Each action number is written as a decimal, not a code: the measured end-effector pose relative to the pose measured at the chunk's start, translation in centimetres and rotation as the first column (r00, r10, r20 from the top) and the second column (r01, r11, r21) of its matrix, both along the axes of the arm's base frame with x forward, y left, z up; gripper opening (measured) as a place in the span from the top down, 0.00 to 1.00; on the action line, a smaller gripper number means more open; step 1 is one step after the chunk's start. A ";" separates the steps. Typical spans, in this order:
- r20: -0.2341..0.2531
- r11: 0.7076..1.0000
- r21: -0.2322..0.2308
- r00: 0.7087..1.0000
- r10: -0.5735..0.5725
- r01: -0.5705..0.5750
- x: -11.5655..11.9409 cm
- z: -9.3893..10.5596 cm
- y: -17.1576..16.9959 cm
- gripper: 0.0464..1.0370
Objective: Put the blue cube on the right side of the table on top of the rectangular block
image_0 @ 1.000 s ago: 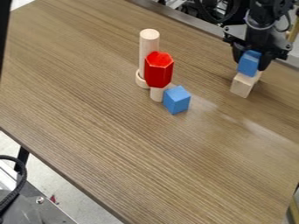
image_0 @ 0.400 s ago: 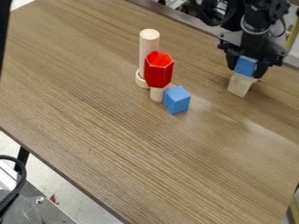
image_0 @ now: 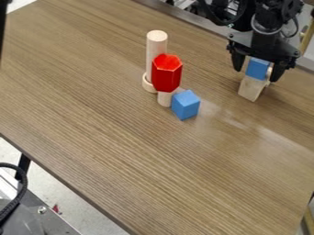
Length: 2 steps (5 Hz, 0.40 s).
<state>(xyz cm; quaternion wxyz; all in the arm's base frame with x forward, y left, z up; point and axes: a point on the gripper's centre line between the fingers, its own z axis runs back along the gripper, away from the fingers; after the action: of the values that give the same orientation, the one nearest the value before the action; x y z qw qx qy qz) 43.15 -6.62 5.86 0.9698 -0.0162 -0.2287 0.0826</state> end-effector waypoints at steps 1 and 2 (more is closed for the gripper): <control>-0.007 1.000 -0.002 1.000 -0.003 0.003 -0.1 -0.1 0.0 0.04; -0.003 1.000 -0.022 1.000 -0.007 0.007 -0.2 1.1 0.2 0.04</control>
<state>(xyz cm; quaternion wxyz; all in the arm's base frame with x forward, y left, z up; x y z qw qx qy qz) 42.90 -6.43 6.96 0.9702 -0.0277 -0.2262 0.0819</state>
